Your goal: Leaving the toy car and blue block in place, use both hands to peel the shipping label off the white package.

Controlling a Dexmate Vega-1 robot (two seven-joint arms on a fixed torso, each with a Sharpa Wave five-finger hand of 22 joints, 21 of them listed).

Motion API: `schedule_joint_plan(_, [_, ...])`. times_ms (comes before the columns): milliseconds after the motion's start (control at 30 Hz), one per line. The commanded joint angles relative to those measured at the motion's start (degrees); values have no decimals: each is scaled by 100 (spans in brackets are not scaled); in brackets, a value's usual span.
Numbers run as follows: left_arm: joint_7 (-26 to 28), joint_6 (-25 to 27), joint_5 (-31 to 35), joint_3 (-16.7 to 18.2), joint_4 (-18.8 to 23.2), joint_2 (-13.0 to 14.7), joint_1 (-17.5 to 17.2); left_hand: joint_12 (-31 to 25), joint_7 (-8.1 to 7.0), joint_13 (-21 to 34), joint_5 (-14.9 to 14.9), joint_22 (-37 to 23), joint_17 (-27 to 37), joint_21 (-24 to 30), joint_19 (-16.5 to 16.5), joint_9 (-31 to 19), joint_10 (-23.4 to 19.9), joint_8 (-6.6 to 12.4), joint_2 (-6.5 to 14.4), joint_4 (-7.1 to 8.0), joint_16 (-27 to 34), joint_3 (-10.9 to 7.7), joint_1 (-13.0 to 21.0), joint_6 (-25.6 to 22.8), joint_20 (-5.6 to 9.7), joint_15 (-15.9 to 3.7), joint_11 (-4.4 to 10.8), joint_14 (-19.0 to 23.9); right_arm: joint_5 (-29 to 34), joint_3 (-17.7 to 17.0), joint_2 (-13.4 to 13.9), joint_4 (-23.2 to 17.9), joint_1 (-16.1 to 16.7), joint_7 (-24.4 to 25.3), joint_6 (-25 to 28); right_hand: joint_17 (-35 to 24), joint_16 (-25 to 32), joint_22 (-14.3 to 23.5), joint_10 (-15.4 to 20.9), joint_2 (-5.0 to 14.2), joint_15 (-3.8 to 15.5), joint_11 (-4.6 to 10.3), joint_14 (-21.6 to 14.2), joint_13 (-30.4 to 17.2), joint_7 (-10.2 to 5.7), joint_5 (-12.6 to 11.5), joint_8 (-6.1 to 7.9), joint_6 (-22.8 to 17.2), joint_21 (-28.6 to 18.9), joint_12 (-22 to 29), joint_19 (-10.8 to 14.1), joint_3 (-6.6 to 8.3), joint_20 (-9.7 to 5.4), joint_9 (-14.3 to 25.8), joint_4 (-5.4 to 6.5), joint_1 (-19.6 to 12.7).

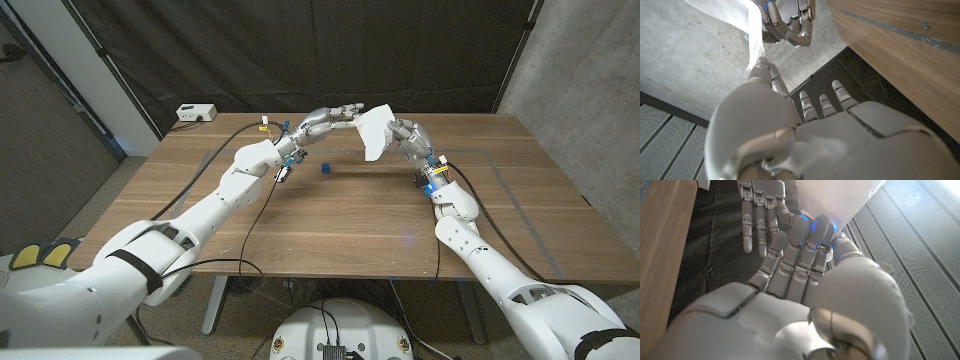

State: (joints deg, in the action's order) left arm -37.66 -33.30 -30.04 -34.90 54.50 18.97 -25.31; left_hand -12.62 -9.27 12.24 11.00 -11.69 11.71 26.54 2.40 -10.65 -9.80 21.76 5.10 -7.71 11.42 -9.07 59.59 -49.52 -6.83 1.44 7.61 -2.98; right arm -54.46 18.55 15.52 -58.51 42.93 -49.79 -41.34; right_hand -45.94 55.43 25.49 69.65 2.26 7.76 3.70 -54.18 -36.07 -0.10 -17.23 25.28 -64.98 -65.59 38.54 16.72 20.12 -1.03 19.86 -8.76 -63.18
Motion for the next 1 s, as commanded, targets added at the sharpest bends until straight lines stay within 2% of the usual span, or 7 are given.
schedule_joint_plan(33, [-99,9,-46,-2,-185,-154,109,-80,84,3,-29,-13,10,71,-40,1,-191,84,17,-7,64,-62,80,-355,-21,-36,46,84,42,-11,-25,57,-34,-27,-29,-29,-39,-4,50,-14,480,30,-72,-12,-39,-31,36,-23,-48,-15,-32,58,-14,22,-1,16])
schedule_joint_plan(300, [-50,-35,-172,72,-225,-285,56,-162,322,-22,-63,-8,-3,161,-189,-24,-617,420,155,-36,134,-250,251,-1533,11,-213,369,363,43,-14,-27,70,-39,-33,-9,-30,-60,-24,60,-29,486,40,-80,-21,-37,-48,38,-22,-105,-29,-54,82,-15,43,0,35])
schedule_joint_plan(567, [-210,19,-271,85,-258,-308,66,-143,464,-25,-64,-5,2,189,-233,-92,-644,447,210,-44,129,-324,316,-1553,64,-254,367,383,206,40,103,-183,83,408,203,-11,-108,-54,-77,-62,473,148,3,-48,-187,-40,-27,82,-165,-104,-192,70,22,25,30,120])
schedule_joint_plan(700, [-294,95,-402,129,-306,-355,56,-138,509,-25,-58,-4,5,191,-228,-137,-660,467,236,-49,123,-360,347,-1536,105,-260,333,376,388,94,235,-415,211,883,399,362,-414,-163,-1188,27,434,182,803,417,-328,366,-673,1155,-300,-898,-706,-259,182,-259,312,757])
schedule_joint_plan(767, [-315,145,-476,163,-324,-380,39,-134,549,-25,-55,-4,6,190,-218,-157,-662,478,242,-52,120,-373,358,-1529,121,-274,317,373,488,101,286,-588,323,1267,502,921,-1010,-328,-2033,71,295,4,1329,711,-332,579,-1184,2010,-330,-1474,-983,-307,270,-470,456,1198])
schedule_joint_plan(833, [-350,214,-566,201,-348,-406,23,-131,561,-24,-52,-3,7,193,-221,-176,-665,485,248,-55,120,-386,370,-1515,122,-277,311,375,511,89,311,-739,433,1606,624,1363,-1456,-502,-2754,34,136,-136,1705,904,-371,675,-1453,2678,-302,-1973,-1209,-357,325,-590,550,1549])
schedule_joint_plan(1000, [-269,352,-681,287,-328,-426,-47,-143,616,-20,-40,-3,13,199,-218,-236,-725,518,267,-59,129,-429,400,-1485,144,-330,316,406,522,0,199,-891,650,2355,648,1975,-2046,-846,-3618,-59,-120,-359,2174,1147,-347,712,-1506,3719,-207,-2583,-1502,-520,399,-717,763,2237])
